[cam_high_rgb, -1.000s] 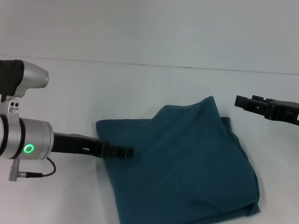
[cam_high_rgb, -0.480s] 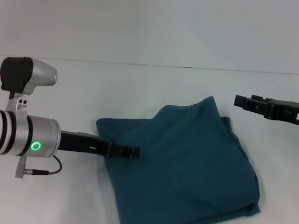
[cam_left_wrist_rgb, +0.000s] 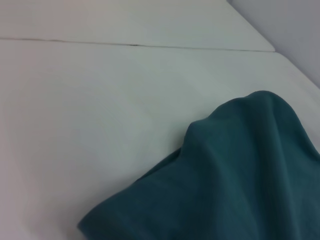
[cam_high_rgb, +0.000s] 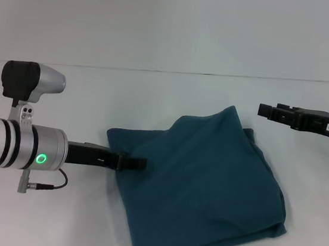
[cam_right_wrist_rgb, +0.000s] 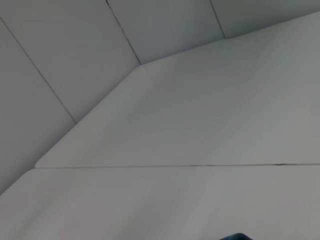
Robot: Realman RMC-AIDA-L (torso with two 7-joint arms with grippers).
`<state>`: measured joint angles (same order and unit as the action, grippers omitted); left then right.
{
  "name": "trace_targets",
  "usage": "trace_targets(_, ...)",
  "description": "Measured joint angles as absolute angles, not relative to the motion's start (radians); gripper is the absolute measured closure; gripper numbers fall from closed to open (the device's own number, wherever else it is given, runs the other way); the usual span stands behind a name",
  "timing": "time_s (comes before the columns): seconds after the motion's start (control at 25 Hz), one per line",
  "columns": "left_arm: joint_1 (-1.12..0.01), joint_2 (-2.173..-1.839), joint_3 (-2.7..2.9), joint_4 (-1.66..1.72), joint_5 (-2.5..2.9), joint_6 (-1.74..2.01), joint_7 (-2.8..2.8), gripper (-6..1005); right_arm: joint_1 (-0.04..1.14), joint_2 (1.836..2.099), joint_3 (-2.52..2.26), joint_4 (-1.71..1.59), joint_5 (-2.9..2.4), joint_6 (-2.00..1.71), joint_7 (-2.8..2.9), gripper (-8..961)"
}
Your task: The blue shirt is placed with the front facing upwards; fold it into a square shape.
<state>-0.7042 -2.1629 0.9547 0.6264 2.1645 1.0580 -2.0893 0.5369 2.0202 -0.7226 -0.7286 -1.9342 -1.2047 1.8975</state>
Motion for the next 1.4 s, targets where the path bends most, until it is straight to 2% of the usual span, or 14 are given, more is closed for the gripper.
trace_targets(0.52, -0.708, -2.163, 0.956, 0.627, 2.159, 1.058, -2.088, 740, 0.529, 2.024, -0.715, -0.726, -1.934, -1.201, 1.891, 278)
trace_targets(0.72, -0.710, -2.163, 0.956, 0.625, 2.156, 1.057, -2.088, 966, 0.527, 2.024, -0.715, -0.719, -1.934, -1.201, 1.890, 279)
trace_targets(0.96, -0.710, -2.163, 0.952, 0.626, 2.155, 1.057, -2.089, 998, 0.525, 2.024, -0.715, -0.718, -1.934, -1.201, 1.888, 279)
trace_targets(1.4, -0.719, -2.148, 0.946, 0.644, 2.163, 1.042, -2.090, 997, 0.501, 2.032, -0.713, -0.716, -1.929, -1.203, 1.887, 278)
